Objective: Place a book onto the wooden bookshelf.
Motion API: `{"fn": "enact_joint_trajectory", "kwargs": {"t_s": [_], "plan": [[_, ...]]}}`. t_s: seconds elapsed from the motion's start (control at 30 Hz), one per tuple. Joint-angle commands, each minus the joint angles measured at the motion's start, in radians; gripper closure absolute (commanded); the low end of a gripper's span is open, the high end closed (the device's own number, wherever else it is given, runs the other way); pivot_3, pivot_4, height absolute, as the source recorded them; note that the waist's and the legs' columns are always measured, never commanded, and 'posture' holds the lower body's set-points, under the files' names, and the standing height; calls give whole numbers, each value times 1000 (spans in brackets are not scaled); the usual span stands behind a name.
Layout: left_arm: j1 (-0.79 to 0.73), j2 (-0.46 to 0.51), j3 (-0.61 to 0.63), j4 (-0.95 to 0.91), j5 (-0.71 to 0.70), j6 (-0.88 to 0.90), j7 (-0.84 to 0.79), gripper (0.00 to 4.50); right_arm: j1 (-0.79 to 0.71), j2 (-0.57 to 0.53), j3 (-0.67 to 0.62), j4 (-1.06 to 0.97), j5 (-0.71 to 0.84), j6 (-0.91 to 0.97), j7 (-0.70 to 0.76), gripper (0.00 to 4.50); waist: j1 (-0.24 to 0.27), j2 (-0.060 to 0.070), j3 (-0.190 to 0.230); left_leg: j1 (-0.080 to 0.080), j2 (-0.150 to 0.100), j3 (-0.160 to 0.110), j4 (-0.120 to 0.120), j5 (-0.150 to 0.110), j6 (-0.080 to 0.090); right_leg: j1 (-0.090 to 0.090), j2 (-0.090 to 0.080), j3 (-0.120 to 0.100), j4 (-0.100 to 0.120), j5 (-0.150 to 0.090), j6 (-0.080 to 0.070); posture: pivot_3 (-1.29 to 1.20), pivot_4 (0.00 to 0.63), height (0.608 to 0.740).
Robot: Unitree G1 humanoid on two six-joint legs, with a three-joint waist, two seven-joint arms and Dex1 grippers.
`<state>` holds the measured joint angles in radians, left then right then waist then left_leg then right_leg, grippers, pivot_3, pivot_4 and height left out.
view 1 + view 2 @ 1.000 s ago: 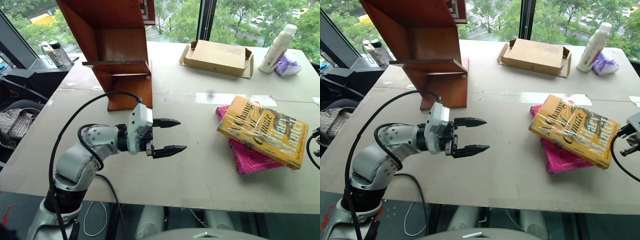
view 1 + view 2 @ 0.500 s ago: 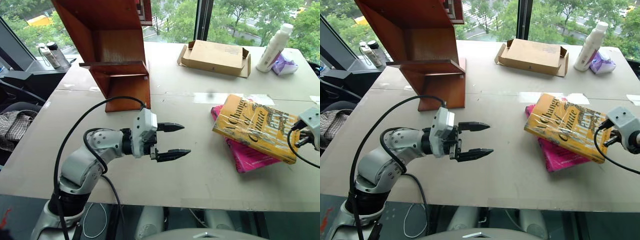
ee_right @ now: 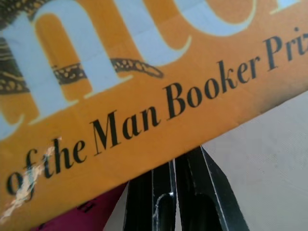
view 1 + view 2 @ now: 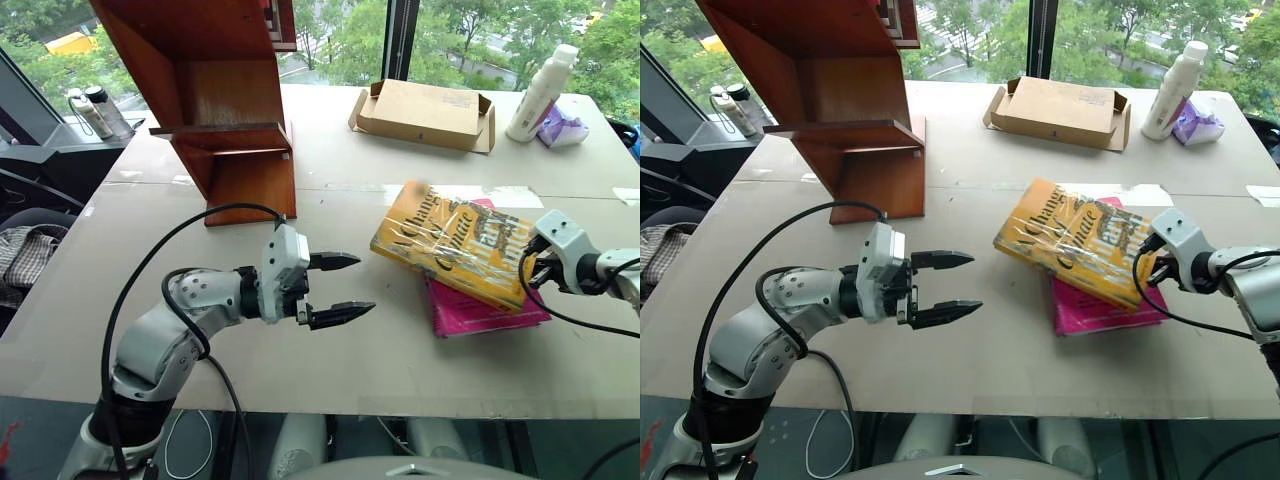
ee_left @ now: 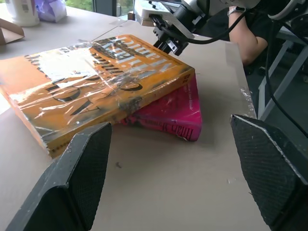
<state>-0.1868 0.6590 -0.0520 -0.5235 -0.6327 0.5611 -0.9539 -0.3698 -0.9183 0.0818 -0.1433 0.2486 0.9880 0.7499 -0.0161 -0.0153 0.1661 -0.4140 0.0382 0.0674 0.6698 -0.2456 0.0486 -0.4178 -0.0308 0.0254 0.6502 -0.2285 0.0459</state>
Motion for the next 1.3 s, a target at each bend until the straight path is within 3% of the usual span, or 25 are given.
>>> {"fn": "enact_joint_trajectory", "kwargs": {"t_s": [0.03, 0.33, 0.47, 0.53, 0.63, 0.73, 0.87, 0.9, 1.07, 1.17, 1.3], "plan": [[29, 16, 24, -35, -5, -14, 3, 472, -29, 66, 14, -125, 8, 93, -66, 4481, 1, 0, 0, 0, 0, 0, 0, 0, 0, 0, 0, 0, 0, 0, 0, 0, 150, 740], [95, 7, 65, -19, -32, 6, 47, 472, -58, 256, 20, -270, -5, 192, -218, 4481, 4, 0, 0, -1, 0, 1, 0, 0, 0, -2, -1, 0, 3, -1, -1, 0, 150, 740], [150, 1, 130, 18, -45, -1, 71, 472, 87, 237, -142, -334, 24, -30, -170, 4481, 13, 0, 0, -2, -1, 0, 0, 0, 0, -3, -3, -1, 2, -1, -1, 0, 150, 740], [176, -5, 169, 41, -51, -4, 85, 472, 213, 187, -294, -375, 91, -113, -52, 4481, 21, 0, 0, -3, -2, 0, 0, 0, 0, -2, -3, -1, 1, -2, 0, 0, 150, 740], [178, -10, 218, 81, -81, 21, 101, 472, 426, 118, -499, -397, 137, -314, 134, 3692, 32, 0, 0, -3, -2, 1, 0, 0, 0, -2, -3, -1, 0, -2, 1, 0, 150, 740], [159, -8, 259, 115, -140, 93, 125, 472, 545, 136, -713, -429, 286, -426, 292, 2333, 26, 0, 0, 0, -1, -2, 0, 0, 0, 1, -2, -3, -1, -3, -2, 0, 150, 740], [119, -33, 325, 164, -366, 327, 238, 472, 629, 160, -861, -485, 469, -469, 395, 262, 12, -1, 0, 5, 0, -1, 1, 0, 0, 4, -2, -2, 3, -5, 1, 0, 150, 740], [101, -54, 346, 182, -459, 391, 301, 472, 657, 157, -883, -497, 506, -454, 409, 56, 11, -1, -1, 6, 1, -1, 1, 0, 0, 5, -2, -1, 5, -5, 1, 0, 150, 740], [-4, -155, 382, 335, -757, 585, 690, 472, 705, 157, -882, -554, 546, -484, 380, 56, 11, -3, -1, 8, 0, -1, 1, 0, 0, 7, -4, -1, 6, -5, 1, 0, 150, 740], [-60, -272, 378, 430, -932, 560, 941, 472, 708, 173, -849, -599, 572, -485, 329, 56, 13, -4, -1, 9, -1, -1, 1, 0, 0, 7, -5, -1, 7, -5, 1, 0, 150, 740], [-121, -360, 357, 512, -1007, 523, 1106, 472, 724, 185, -815, -637, 566, -495, 279, 56, 15, -9, 0, 8, -1, -1, 1, 0, 0, 7, -4, -1, 7, -3, -3, 0, 150, 740]]}}
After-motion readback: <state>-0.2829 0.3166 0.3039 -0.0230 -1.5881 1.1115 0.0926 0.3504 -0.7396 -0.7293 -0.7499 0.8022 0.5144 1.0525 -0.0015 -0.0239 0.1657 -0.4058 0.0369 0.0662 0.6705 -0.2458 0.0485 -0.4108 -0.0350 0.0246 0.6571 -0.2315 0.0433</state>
